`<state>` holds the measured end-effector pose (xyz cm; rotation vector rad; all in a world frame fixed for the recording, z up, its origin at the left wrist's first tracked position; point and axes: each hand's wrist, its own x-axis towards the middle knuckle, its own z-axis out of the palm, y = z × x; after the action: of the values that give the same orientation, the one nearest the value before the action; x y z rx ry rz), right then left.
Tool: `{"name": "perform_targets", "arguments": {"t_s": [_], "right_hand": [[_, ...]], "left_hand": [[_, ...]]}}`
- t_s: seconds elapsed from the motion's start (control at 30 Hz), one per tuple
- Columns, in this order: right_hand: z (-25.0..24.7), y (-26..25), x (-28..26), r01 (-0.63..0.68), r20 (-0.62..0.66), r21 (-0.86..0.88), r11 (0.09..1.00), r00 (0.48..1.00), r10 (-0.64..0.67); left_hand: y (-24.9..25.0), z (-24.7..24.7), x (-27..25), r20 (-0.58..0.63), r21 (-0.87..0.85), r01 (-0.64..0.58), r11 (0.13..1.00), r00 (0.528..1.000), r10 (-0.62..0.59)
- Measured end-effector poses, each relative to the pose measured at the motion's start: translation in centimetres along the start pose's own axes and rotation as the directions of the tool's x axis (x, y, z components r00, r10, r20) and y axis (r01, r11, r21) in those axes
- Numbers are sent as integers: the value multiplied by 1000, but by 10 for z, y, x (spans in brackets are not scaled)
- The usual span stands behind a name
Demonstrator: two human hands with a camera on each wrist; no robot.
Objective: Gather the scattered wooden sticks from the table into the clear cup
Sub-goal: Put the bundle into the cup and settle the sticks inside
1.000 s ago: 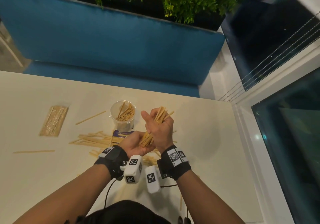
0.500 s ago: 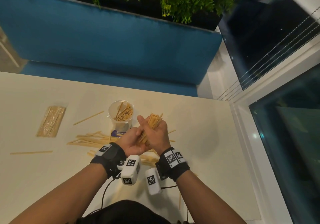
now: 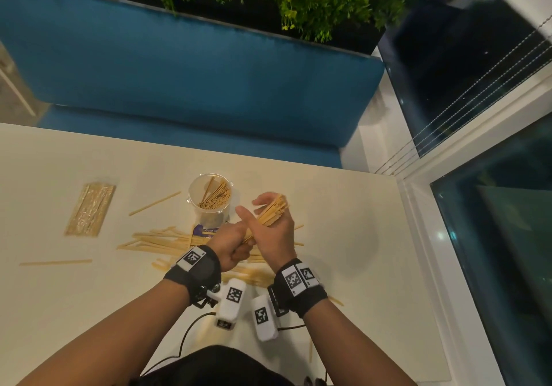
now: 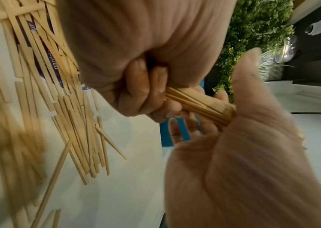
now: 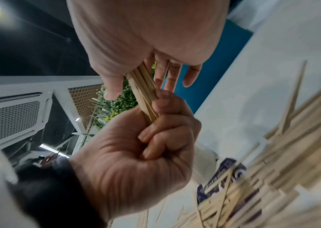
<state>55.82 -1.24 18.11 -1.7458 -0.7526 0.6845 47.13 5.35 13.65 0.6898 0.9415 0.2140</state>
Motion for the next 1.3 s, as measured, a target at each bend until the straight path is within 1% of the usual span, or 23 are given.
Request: {"name": "perform_targets", "arguments": {"t_s": [0.07,0.1,0.13,0.17,0.2,0.23,0.27,0.37,0.43,0.47,0.53,0.57,0.6,0.67,0.73,0.77,0.83,0.87,0.97,1.03,1.13,1.2,1.3], "right_hand": [[-8,-5,0,158,-117,-32,987,980,-161],[-13,-7,1,250,-160,-84,965,952,-261],[-16,-10,0,326,-151,-159,932,925,-350],[-18,-10,-1,382,-81,-248,890,908,-412],[-19,-10,-3,416,24,-347,841,900,-435],[-19,-10,-6,430,120,-434,792,899,-422],[-18,-9,-9,428,184,-494,757,902,-389],[-27,-12,-10,447,338,-575,686,893,-298],[-36,-13,-7,403,435,-575,712,888,-152],[-38,-12,-8,351,431,-565,746,897,-95],[-39,-10,-12,173,310,-485,857,951,-16],[-36,-8,-16,75,244,-407,910,969,29],[-34,-6,-20,-8,199,-341,940,977,80],[-30,1,-26,-124,141,-259,958,976,165],[-28,9,-30,-207,115,-211,955,965,234],[-26,11,-31,-235,112,-200,951,959,261],[-23,12,-33,-263,121,-197,944,949,290],[-21,12,-33,-266,130,-201,943,947,295],[-17,4,-28,-264,162,-209,942,940,299],[-12,-6,-23,-244,193,-222,944,938,288],[0,-27,-11,-208,220,-222,953,941,257],[9,-44,0,-195,219,-191,962,947,236],[23,-63,19,-186,172,-114,976,964,204]], "left_hand": [[1,-4,0,-27,8,29,1000,999,-28],[1,-6,1,-46,22,35,999,998,-34],[0,-8,3,-63,32,35,999,997,-32],[0,-8,3,-73,41,29,999,997,-26],[-1,-8,3,-84,46,27,999,996,-23],[-2,-8,3,-99,45,27,999,995,-22],[-4,-9,3,-113,40,35,999,993,-30],[-9,-13,1,-183,39,58,998,982,-50],[-10,-17,-5,-260,83,50,995,965,-27],[-11,-19,-7,-292,109,36,993,956,-3],[-13,-23,-7,-355,158,8,987,933,49],[-12,-25,-8,-384,185,-3,983,920,75],[-13,-27,-9,-410,220,-12,975,906,104],[-15,-33,-11,-446,355,-4,935,878,173],[-19,-39,-14,-453,486,6,874,857,246],[-22,-41,-16,-466,502,10,865,845,261],[-24,-45,-20,-514,434,10,901,824,239],[-24,-46,-22,-529,396,18,918,822,212],[-21,-53,-30,-518,262,46,964,849,100],[-15,-60,-35,-510,174,43,984,859,52],[3,-71,-41,-485,135,-15,991,871,79],[27,-78,-42,-487,165,-77,983,860,149],[69,-87,-40,-462,201,-157,967,855,235]]}}
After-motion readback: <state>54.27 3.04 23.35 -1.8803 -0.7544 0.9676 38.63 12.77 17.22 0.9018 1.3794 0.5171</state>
